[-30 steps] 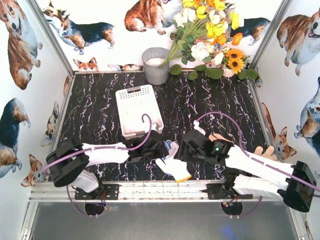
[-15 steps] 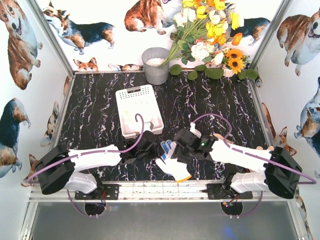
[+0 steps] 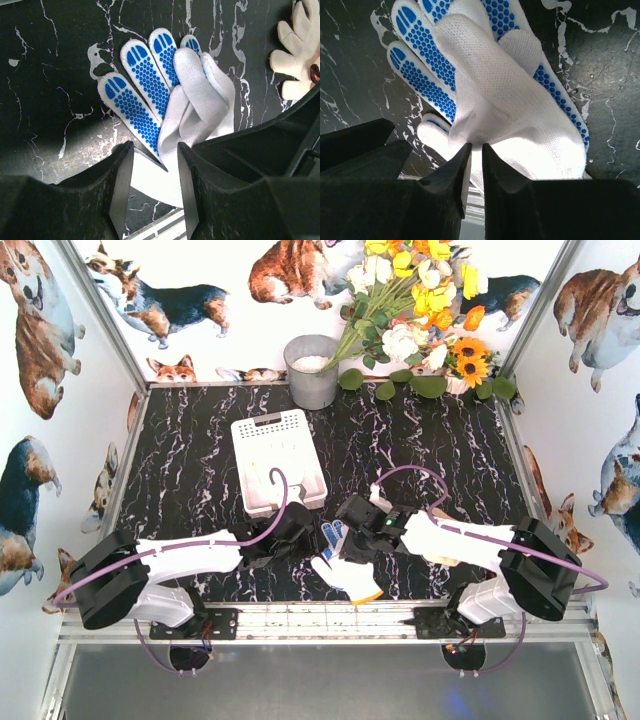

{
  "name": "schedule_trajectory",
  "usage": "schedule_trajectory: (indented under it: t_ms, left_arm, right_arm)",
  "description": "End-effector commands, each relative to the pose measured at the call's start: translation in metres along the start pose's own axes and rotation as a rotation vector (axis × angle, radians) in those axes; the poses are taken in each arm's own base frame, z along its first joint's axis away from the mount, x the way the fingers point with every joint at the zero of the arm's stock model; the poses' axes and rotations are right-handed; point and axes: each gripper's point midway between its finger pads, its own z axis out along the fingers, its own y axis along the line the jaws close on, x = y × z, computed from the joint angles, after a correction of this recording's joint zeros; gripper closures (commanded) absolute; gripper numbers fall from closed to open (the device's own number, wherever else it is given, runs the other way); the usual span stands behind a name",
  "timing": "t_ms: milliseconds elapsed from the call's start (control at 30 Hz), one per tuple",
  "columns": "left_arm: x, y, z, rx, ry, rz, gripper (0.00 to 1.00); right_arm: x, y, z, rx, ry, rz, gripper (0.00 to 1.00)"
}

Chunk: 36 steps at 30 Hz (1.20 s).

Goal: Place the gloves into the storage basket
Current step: Pair the glove with the glove.

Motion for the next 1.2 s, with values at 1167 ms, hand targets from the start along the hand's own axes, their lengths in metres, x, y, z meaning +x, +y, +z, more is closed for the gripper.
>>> schedule_trajectory:
  t_ms: [1167]
  left_arm:
    - [0.015,-0.042,0.042,0.161,0.081,-0.042,0.64]
  right_arm:
    - [0.007,-0.034,0.000,-0.025,-0.019,0.043,1.00]
